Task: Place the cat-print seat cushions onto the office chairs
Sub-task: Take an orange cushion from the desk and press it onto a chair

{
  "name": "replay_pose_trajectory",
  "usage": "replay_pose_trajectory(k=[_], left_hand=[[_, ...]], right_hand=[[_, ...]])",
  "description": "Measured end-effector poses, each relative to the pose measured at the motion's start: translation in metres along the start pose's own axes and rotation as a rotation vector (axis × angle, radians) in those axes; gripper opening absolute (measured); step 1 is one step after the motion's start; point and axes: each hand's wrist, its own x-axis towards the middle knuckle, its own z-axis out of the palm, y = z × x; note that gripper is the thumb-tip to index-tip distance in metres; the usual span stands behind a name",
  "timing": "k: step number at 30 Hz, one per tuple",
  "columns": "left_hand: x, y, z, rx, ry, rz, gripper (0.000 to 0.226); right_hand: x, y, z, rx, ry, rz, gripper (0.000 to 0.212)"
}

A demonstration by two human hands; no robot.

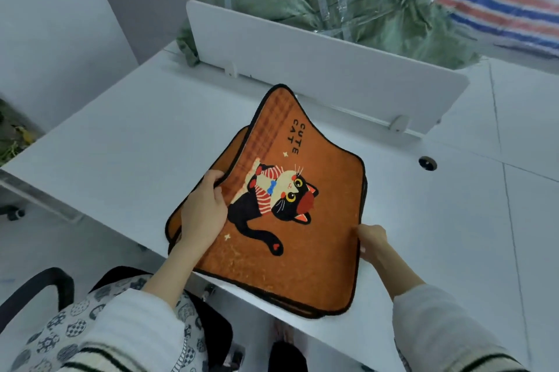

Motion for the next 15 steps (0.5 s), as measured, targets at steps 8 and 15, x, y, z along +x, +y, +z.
replay_pose_trajectory(k=[8,15], left_hand=[[-0.078,0.05,-0.045,-0.123,0.022,0.242,0.026],[-0.148,0.102,-0.076,-0.162,0.045,0.441,0.026]], right_hand=[[-0.095,0.037,-0.051,0.305,-0.071,-0.142,0.009],[-0.16,0.084,-0.108,0.409,-0.124,-0.255,0.057]])
